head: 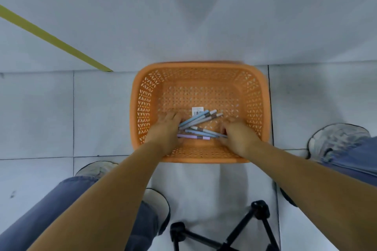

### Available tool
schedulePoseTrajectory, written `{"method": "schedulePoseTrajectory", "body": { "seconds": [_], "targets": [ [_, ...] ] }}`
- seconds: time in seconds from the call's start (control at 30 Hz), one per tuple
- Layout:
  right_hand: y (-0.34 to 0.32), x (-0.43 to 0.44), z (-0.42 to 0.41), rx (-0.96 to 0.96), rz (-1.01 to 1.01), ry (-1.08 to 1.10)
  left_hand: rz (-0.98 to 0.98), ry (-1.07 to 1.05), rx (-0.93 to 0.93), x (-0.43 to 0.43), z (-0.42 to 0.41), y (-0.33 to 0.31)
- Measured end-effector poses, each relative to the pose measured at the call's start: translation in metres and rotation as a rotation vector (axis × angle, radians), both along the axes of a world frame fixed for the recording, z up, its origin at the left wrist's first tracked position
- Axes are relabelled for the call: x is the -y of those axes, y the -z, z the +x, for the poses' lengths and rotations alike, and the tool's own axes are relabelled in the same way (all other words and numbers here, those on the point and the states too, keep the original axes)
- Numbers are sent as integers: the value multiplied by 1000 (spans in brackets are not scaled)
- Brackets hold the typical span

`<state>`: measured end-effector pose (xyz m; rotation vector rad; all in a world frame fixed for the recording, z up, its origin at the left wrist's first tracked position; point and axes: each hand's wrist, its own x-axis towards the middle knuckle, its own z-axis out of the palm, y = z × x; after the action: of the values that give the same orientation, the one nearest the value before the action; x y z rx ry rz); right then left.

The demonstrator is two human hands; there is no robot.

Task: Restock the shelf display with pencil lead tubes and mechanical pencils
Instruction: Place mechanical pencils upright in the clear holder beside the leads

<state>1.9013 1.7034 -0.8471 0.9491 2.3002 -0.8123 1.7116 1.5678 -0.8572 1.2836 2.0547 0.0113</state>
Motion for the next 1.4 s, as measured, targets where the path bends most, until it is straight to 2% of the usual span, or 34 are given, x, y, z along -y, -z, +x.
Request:
{"method": "schedulePoseTrajectory", "body": {
  "seconds": [0.17, 0.43, 0.67, 0.8, 0.93, 1.0, 1.07, 1.23, 1.3, 1.4],
  "targets": [
    [-1, -8, -2, -27, -58, 102, -28, -30, 14, -3, -3, -1],
    [-9, -20, -5, 3, -98, 61, -101, 11, 27, -15, -11, -7],
    [-17, -34, -5, -46, -131, 228, -136, -56, 127, -16, -22, -13],
    [-8, -32, -11, -57, -142, 233, -208, -223, 219, -12, -30, -16],
    [5, -26, -15, -102, -44, 194, -216, -560, 416, -10, -24, -18],
    [11, -23, -14, -94, 13, 178, -156, -687, 485, -10, -13, -18],
    [15, -23, -12, -74, 75, 134, -43, -722, 496, -8, -3, -15],
    [17, -24, -11, -54, 277, -109, 46, -830, 523, -4, 10, -8],
    [10, -22, -14, -55, 183, -44, 71, -912, 604, -6, 18, -13],
    [-17, -10, -21, -199, -151, 293, 157, -1054, 775, -16, 35, -34]
  ]
}}
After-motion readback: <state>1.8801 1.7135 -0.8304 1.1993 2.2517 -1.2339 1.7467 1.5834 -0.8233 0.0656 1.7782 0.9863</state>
